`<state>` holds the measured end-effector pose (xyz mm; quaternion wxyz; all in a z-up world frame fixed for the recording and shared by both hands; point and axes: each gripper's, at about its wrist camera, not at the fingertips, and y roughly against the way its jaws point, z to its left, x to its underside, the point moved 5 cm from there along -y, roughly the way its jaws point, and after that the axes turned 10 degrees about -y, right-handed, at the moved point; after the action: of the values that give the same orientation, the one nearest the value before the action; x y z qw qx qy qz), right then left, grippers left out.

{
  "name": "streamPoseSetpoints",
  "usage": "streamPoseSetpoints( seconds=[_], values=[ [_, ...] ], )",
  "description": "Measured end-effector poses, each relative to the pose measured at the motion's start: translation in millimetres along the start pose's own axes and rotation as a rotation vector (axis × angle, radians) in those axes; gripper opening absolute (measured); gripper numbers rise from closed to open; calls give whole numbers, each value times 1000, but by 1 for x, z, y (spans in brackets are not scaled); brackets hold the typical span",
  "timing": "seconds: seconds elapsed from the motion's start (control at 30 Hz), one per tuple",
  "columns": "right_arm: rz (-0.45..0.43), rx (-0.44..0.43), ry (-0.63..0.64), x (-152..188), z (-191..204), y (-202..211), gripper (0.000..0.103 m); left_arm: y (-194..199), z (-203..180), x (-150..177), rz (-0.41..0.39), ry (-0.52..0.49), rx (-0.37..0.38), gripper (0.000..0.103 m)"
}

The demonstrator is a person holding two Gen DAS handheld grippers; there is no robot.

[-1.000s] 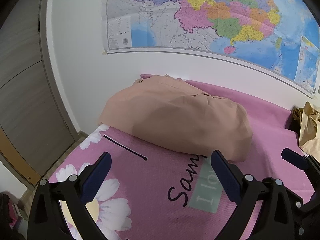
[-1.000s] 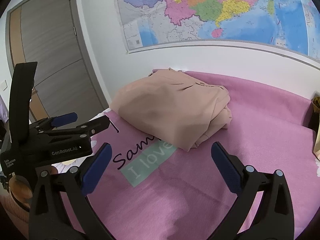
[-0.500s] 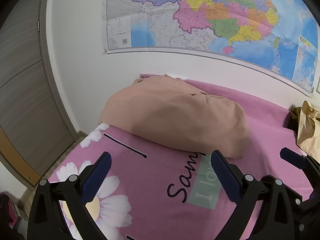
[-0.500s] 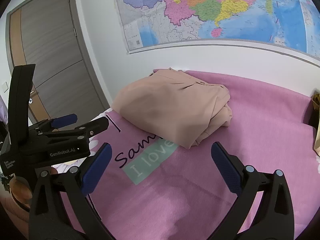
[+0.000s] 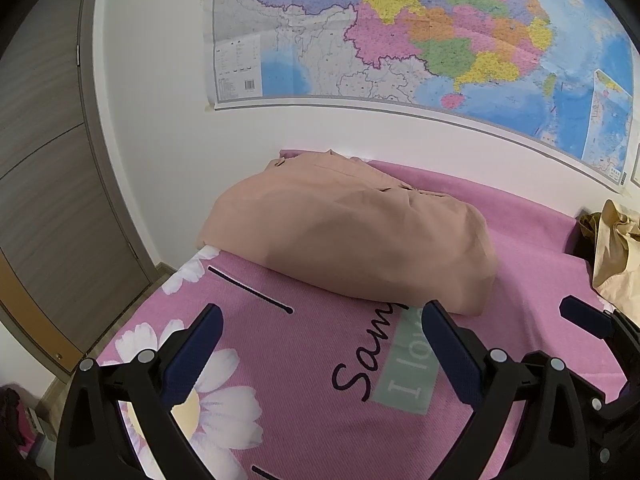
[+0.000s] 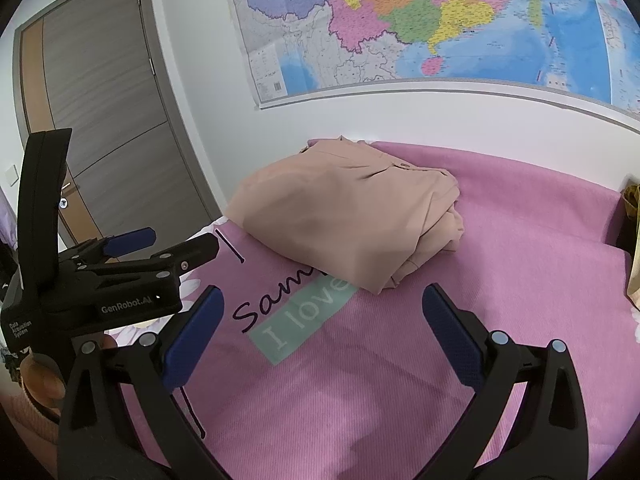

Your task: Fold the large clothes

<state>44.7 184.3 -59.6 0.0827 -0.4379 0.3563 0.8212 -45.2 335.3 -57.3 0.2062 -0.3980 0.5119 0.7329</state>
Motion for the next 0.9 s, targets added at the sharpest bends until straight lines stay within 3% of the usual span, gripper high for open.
streamPoseSetpoints(
  seconds=[0.9],
  values=[
    [1, -4, -2, 3, 1, 3, 98, 4, -1, 1, -3, -4, -1, 96]
  ],
)
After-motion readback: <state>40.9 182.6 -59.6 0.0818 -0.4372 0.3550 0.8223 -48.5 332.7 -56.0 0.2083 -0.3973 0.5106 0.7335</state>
